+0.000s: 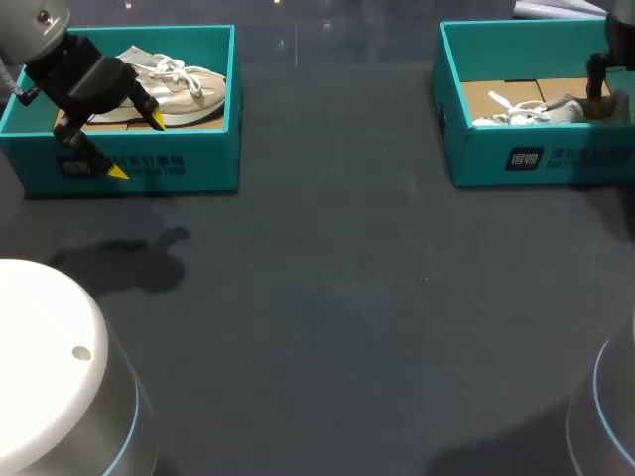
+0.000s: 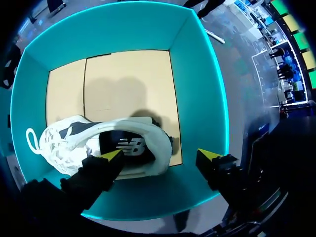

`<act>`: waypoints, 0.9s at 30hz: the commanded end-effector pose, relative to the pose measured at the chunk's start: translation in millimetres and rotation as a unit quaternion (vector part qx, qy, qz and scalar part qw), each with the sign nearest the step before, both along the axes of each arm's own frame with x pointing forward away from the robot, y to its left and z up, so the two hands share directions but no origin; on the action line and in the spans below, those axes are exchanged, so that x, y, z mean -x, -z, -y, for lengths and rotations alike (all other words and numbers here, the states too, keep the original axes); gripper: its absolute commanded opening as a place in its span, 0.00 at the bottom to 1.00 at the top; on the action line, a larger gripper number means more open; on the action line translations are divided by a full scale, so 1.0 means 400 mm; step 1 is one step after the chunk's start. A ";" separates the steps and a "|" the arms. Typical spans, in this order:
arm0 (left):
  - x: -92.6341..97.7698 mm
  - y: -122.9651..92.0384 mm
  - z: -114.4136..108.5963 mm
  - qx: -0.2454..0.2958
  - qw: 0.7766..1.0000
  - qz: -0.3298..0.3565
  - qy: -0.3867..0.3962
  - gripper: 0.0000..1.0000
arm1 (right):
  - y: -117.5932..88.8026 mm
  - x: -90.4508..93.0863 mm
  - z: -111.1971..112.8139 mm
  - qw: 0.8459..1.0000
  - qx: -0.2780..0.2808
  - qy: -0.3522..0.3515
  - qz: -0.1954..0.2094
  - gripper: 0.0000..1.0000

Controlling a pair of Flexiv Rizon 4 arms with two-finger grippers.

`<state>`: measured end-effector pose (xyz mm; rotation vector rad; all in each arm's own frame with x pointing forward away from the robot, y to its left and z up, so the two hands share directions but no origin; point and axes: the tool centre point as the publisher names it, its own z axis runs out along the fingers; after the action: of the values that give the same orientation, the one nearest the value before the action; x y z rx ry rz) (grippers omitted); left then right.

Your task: Take the shoe out of the shoebox, open the shoe tongue, remove and reinsert the insole, then place the shoe into the shoebox

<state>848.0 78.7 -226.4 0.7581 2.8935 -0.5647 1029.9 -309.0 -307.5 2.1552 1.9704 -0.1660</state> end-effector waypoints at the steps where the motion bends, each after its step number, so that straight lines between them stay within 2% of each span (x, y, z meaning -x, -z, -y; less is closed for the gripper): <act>1: 0.003 0.000 -0.001 -0.001 1.000 0.001 0.000 1.00 | -0.056 0.026 -0.017 1.000 0.003 -0.003 0.010 1.00; 19: 0.003 0.000 -0.001 -0.001 1.000 0.001 0.000 1.00 | -0.218 0.086 -0.072 1.000 -0.023 0.006 0.020 1.00; 27: 0.003 0.000 -0.001 -0.001 1.000 0.001 0.000 1.00 | -0.277 0.116 -0.107 0.999 -0.037 -0.013 0.009 1.00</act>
<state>848.0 78.7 -226.4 0.7580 2.8935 -0.5647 990.2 -268.0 -204.4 2.1734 2.0210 -0.0718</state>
